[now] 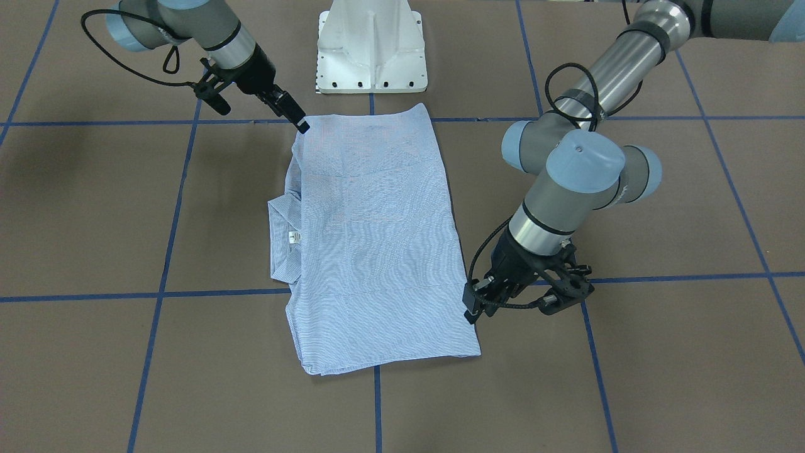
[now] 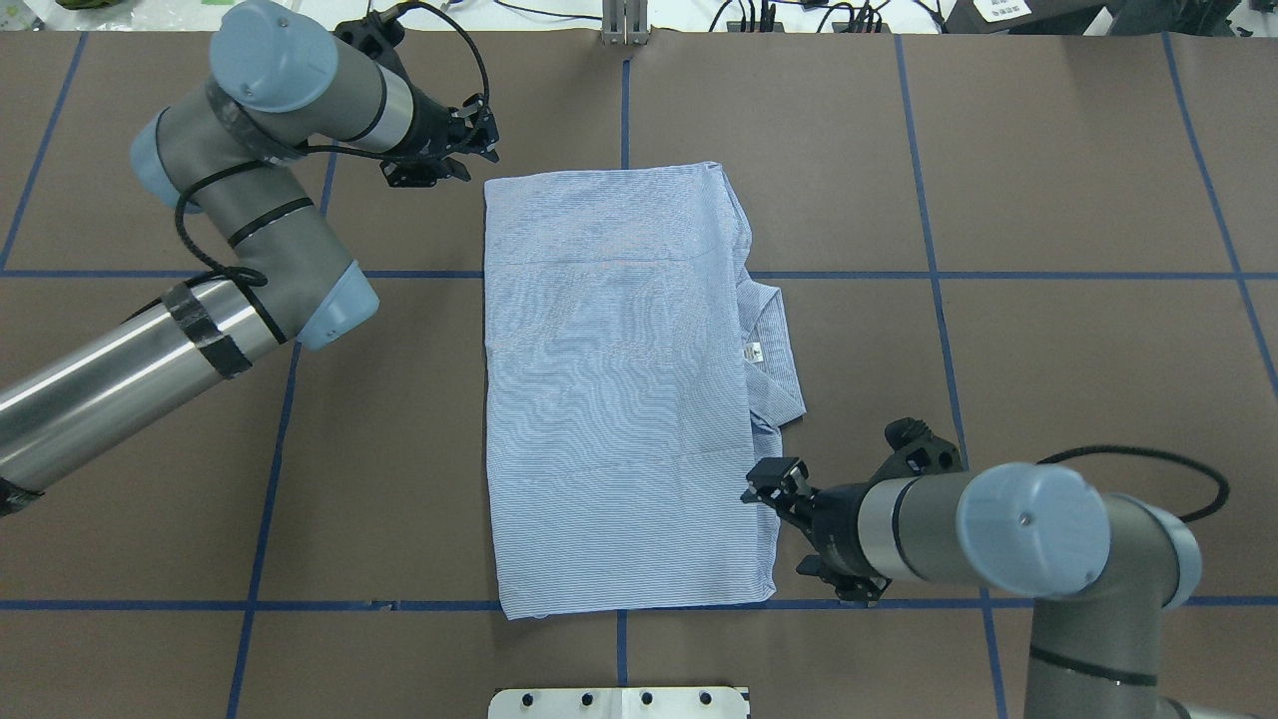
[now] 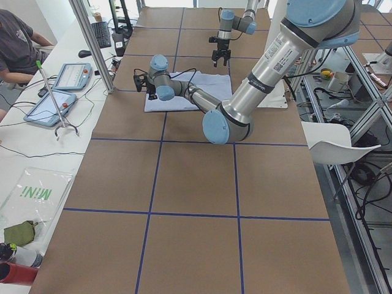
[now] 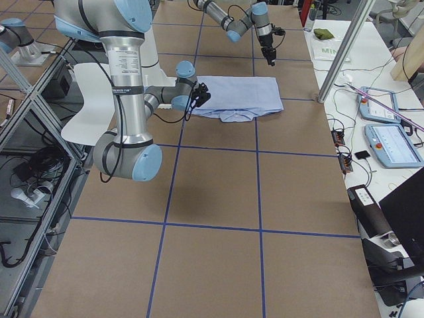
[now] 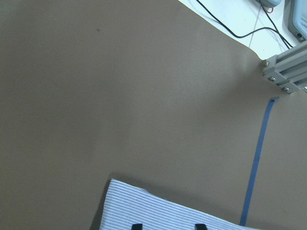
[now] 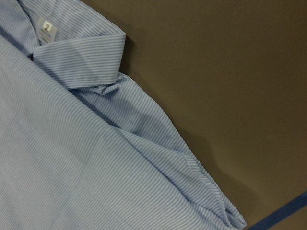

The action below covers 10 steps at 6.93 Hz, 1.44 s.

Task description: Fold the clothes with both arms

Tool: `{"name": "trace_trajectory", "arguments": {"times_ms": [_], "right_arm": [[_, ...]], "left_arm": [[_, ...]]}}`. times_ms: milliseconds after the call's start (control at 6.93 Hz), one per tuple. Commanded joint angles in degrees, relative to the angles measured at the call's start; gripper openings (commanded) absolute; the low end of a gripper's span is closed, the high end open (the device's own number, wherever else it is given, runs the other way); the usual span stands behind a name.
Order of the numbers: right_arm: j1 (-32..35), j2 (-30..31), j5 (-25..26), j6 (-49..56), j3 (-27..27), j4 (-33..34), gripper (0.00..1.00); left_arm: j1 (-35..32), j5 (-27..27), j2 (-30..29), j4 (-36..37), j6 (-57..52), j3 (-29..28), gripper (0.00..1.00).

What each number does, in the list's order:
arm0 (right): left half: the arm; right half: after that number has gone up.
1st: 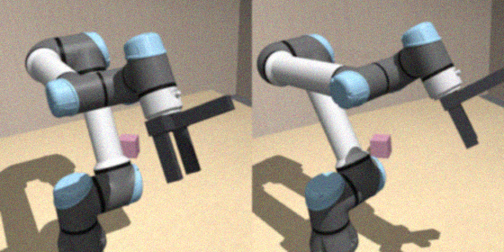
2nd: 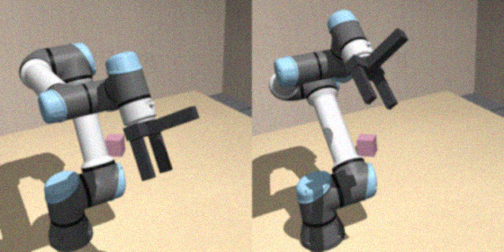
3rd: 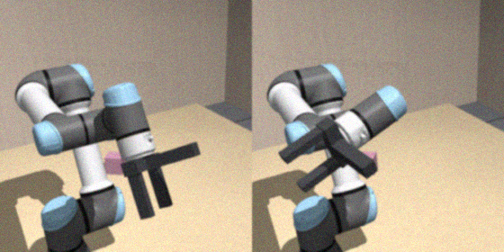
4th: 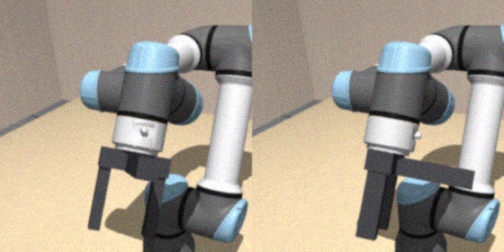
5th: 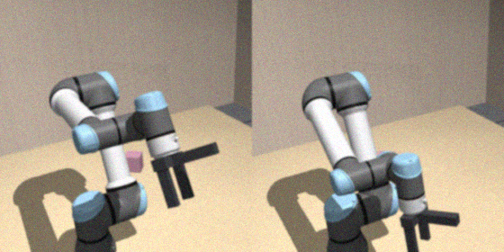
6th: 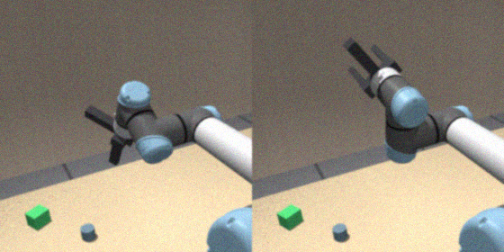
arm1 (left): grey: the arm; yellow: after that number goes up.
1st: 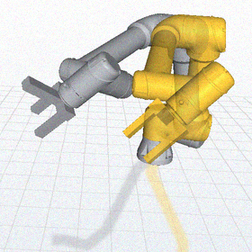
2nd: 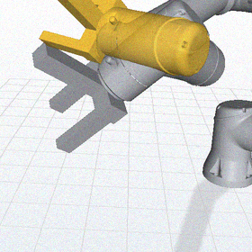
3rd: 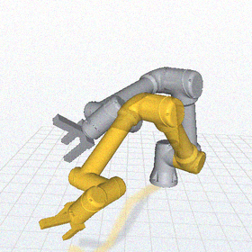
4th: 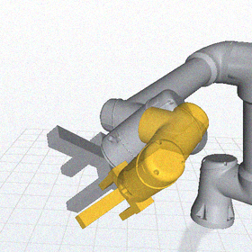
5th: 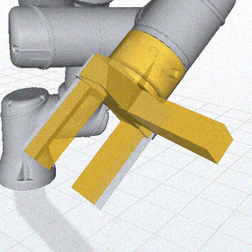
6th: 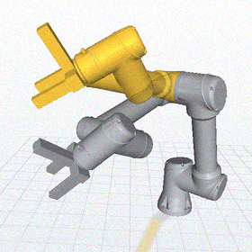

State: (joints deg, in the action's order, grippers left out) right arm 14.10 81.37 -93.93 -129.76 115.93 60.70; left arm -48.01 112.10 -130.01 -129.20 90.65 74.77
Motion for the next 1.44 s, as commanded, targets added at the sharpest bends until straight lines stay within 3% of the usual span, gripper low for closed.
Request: {"name": "trace_trajectory", "arguments": {"times_ms": [0,289,1154,1299], "right_arm": [[-7.7,-3.7,12.6,-1.2,0.0,9.9,1.00],[-8.5,-5.3,14.8,-5.4,-2.5,10.8,1.00],[-8.8,-5.3,14.7,-5.4,-2.7,13.0,0.99],[-9.0,-5.4,14.7,-5.4,-2.8,13.0,0.90]], "left_arm": [[-0.2,1.0,2.6,1.4,0.1,3.8,0.47],[-0.1,0.9,3.0,1.4,0.1,3.7,0.47],[-0.1,0.8,3.1,1.4,0.1,3.6,0.47],[-0.1,0.8,3.1,1.4,0.1,3.6,0.47]]}}
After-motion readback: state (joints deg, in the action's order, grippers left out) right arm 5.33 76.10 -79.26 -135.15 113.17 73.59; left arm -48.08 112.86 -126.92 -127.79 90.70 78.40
